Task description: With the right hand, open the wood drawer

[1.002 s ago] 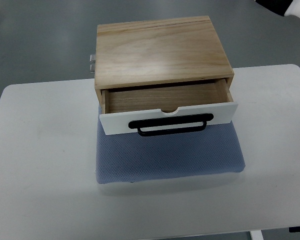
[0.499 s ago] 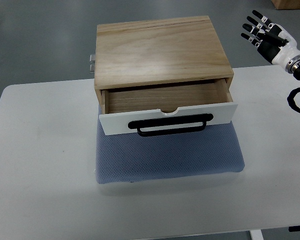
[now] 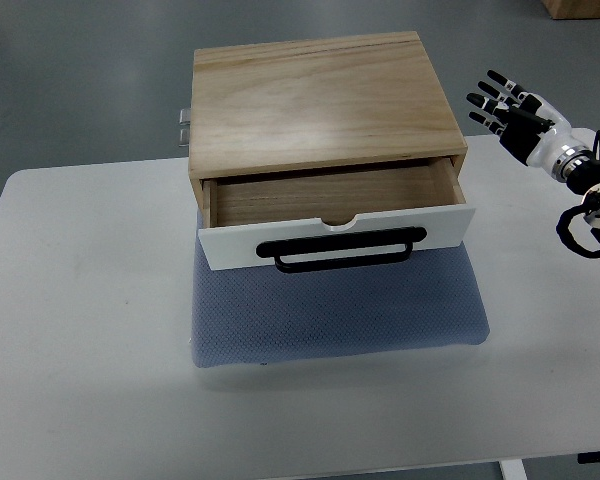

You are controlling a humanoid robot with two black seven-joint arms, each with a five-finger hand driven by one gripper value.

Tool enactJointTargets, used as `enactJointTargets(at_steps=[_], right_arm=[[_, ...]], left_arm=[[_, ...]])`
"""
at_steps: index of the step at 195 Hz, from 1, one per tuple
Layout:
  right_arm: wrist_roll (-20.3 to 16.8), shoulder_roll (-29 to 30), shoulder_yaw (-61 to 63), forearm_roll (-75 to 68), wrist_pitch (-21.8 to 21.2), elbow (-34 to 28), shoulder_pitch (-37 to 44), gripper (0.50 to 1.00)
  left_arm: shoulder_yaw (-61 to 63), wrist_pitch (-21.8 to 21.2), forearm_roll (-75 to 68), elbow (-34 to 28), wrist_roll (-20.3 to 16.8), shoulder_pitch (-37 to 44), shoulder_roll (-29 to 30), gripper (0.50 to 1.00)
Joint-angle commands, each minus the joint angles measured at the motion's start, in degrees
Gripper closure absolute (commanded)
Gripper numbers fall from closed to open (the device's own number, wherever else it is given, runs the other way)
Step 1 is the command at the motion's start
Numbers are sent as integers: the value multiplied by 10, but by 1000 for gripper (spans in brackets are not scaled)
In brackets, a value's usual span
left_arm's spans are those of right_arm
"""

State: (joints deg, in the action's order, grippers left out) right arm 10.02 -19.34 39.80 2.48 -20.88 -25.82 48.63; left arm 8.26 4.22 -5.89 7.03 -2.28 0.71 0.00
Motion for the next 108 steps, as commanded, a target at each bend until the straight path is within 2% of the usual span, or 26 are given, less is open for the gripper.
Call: enactJointTargets(at_steps=[1,37,108], right_arm=[[0,2,-1,-13,-5,-2,-6,556],[0,7,-1,-32,-22,-2,-11,556],[1,21,-1,-35,-23,-2,-27,556]], left_arm=[[0,0,0,0,0,0,0,500],[0,0,0,0,0,0,0,500],[0,0,0,0,0,0,0,500]])
